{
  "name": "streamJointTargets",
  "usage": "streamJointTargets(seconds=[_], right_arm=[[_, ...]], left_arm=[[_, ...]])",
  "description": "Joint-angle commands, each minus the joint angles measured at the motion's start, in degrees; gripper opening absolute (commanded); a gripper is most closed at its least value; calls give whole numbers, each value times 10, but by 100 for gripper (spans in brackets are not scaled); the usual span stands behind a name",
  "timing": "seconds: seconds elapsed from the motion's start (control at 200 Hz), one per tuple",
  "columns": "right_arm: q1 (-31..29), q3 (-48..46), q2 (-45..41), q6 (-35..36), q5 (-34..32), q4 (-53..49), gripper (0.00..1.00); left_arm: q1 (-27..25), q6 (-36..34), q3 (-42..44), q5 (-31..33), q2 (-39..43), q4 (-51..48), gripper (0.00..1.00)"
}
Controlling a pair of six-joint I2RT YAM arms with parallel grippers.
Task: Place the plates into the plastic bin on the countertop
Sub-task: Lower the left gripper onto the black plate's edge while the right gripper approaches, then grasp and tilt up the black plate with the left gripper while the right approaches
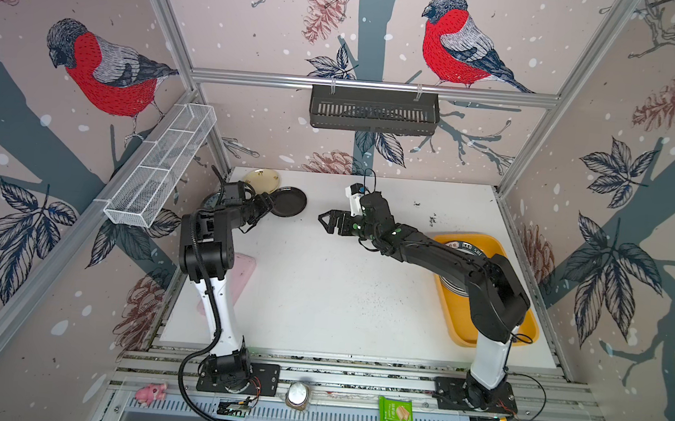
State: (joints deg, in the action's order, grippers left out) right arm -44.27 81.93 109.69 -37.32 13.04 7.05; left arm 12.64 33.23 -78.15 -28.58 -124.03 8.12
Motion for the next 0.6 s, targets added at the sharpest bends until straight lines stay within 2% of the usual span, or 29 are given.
streamJointTargets(seconds=[0.0,0.11,0.24,0.375,0.595], right_arm=[[3,17,9,-1,-14,-18,100],[6,25,14,1,-21,-32,100],[11,40,22,-5,-27,-53,99],[23,62,41,-21,-24,-82,99],[34,75,59,-40,-15,-99,99]], left_arm=[[0,19,0,1,-16,-35,71],[0,25,-5,-10,-26,-27,64],[0,30,-11,-11,-36,-24,46],[0,36,-16,-10,-45,-21,43],[1,43,-17,-6,-52,-21,26]])
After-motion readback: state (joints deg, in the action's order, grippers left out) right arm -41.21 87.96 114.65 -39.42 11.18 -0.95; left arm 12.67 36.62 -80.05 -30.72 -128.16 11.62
